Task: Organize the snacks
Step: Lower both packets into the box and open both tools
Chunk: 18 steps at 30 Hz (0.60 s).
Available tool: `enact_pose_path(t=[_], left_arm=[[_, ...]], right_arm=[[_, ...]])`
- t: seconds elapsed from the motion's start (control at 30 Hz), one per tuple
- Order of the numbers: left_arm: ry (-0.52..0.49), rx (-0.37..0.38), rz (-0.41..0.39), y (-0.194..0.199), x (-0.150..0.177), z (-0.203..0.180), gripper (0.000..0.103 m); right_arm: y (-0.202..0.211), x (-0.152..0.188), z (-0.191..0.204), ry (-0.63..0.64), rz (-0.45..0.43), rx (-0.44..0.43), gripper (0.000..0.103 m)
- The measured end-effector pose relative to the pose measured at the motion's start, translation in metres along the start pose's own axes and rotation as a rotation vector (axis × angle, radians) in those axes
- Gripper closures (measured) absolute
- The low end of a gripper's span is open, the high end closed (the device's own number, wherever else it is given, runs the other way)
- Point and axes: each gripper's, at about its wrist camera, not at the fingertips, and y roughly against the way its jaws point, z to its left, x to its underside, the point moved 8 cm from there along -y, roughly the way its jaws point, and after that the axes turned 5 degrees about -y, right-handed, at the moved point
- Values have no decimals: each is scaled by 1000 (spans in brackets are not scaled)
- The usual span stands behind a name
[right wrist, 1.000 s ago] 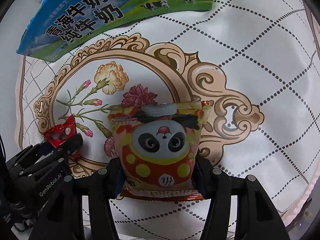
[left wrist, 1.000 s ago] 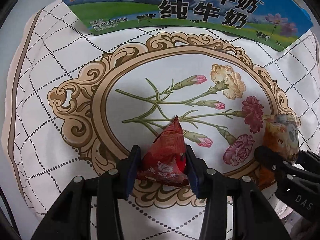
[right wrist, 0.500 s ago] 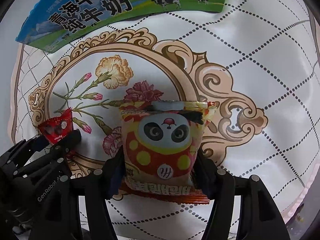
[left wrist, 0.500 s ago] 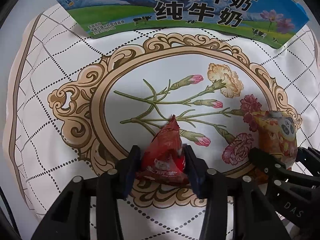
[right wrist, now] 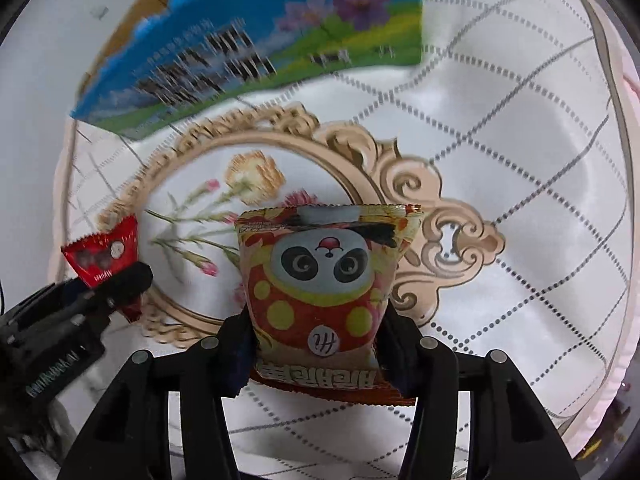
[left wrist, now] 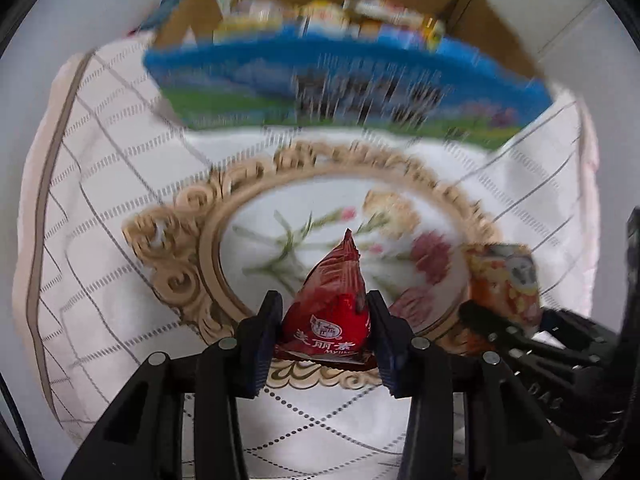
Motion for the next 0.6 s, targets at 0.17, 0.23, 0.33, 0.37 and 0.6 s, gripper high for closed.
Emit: enact_pose_path(t=[0.17,0.23,0.33,0.37,0.6], left_arm=[[-19,57,-83,50,-49,-7,63],[-32,62,-114,64,-70,-9,63],[-57,56,-150,81,-107,-7,63],[-65,51,-162,84,-126,-5,63],[-60,20,-116,63,-220,16,63]], right_arm=[[57,-39,19,19,-91,-69,48],[79,-59,27,32,-126,-91,48],[108,-94,37,61,-183,-91,48],[116,-108,41,69,-201,-82,48],[117,-208,41,76,-247,15,48]])
